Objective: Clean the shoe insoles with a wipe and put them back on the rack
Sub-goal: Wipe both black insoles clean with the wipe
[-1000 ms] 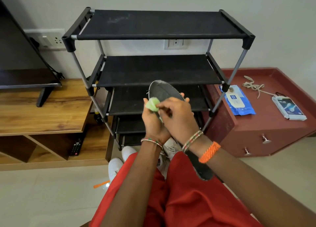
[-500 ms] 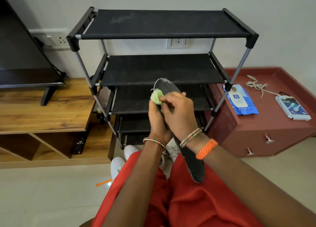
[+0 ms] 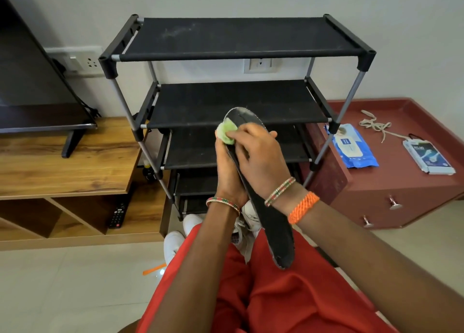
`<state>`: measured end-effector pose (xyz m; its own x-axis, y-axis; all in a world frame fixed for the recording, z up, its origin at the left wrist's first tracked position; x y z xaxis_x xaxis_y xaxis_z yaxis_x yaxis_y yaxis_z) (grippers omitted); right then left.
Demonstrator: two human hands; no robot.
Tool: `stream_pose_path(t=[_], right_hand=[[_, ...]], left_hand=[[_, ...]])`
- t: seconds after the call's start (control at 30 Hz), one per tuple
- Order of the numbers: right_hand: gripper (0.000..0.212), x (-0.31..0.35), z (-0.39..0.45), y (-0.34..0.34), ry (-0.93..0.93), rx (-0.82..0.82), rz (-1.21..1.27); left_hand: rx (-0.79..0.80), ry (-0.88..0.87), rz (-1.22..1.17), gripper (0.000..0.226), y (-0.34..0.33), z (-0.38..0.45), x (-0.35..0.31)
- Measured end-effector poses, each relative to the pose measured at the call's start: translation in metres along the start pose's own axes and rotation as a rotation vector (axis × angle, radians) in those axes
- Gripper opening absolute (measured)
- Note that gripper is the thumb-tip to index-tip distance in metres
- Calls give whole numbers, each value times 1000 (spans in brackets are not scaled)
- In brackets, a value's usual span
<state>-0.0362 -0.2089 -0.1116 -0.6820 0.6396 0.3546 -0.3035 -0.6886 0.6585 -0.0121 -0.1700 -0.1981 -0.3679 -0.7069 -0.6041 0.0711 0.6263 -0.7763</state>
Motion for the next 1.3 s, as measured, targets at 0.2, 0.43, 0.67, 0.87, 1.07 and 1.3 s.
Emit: stream_pose_path(t=[0.2, 0.43, 0.67, 0.87, 1.07, 1.3], right_hand=[[24, -2, 11, -1, 13, -15, -66], [28, 9, -25, -2, 117, 94, -135], [17, 0, 14, -1, 101, 91, -291], [19, 13, -26, -7, 86, 169, -253], [19, -13, 24, -16, 30, 166, -329], [16, 14, -17, -20, 155, 250, -217]], left_hand=[[-50, 4, 21, 81, 3, -4, 2], [-2, -22, -83, 94, 3, -8, -20], [13, -50, -111, 76, -2, -14, -17], [-5, -25, -171, 87, 13, -8, -20], [-72, -3, -171, 73, 7, -14, 0], [-4, -22, -209, 96, 25, -2, -29]])
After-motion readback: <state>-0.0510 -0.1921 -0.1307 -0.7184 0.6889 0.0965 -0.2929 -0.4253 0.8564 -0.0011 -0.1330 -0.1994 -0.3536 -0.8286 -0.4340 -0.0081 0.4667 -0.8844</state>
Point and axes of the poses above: each hand's wrist, its own z-axis towards the middle knuckle, its own y-axis out of the back of the hand, x = y × z, the point moved 6 cm from there along z, towards the middle knuckle, and after that the axes turned 11 degrees about y, right-handed, at the moved point
